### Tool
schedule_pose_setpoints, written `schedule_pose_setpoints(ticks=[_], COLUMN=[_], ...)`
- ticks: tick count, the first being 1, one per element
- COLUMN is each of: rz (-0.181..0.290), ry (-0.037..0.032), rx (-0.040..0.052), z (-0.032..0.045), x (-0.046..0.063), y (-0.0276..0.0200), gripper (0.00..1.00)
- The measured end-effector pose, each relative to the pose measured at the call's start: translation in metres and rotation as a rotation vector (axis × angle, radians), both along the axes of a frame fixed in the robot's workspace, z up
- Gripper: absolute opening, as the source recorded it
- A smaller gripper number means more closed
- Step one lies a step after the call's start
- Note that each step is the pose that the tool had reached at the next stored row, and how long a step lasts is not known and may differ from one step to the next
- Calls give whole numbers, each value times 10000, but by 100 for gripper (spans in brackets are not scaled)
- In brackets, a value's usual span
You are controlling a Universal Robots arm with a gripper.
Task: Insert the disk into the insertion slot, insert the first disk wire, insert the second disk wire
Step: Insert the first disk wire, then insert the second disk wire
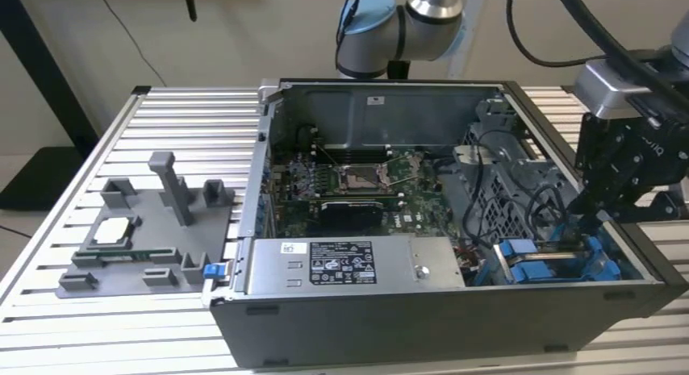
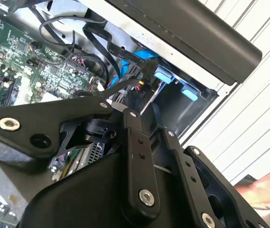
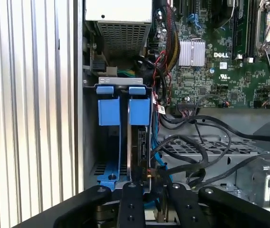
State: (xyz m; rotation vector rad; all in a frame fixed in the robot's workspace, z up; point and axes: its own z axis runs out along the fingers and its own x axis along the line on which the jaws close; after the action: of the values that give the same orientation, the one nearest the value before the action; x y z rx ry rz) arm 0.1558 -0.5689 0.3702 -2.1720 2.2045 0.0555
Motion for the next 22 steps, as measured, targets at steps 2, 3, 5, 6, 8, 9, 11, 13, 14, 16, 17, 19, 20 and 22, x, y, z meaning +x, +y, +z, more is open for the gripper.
schedule_pose_setpoints(ticks=[2,3,5,6,8,9,11,13,14,16,17,19,20,22], rz=[-1,0,0,-1,0,-1,-1,-1,-1,0,-1,-1,0,-1], ry=[-33,-48,-63,-65,-65,-65,-40,48,89,210,303,477,567,743], rx=[1,1,-2,0,1,-1,-1,-1,0,0,-1,-1,-1,-2], z=[34,46,58,60,60,61,62,62,62,62,62,62,62,62], x=[-1,0,0,2,18,32,76,128,155,215,245,298,326,377], y=[14,25,47,56,65,67,68,68,68,68,68,68,68,68], gripper=[100,100,100,100,100,100,100,100,100,100,100,100,100,100])
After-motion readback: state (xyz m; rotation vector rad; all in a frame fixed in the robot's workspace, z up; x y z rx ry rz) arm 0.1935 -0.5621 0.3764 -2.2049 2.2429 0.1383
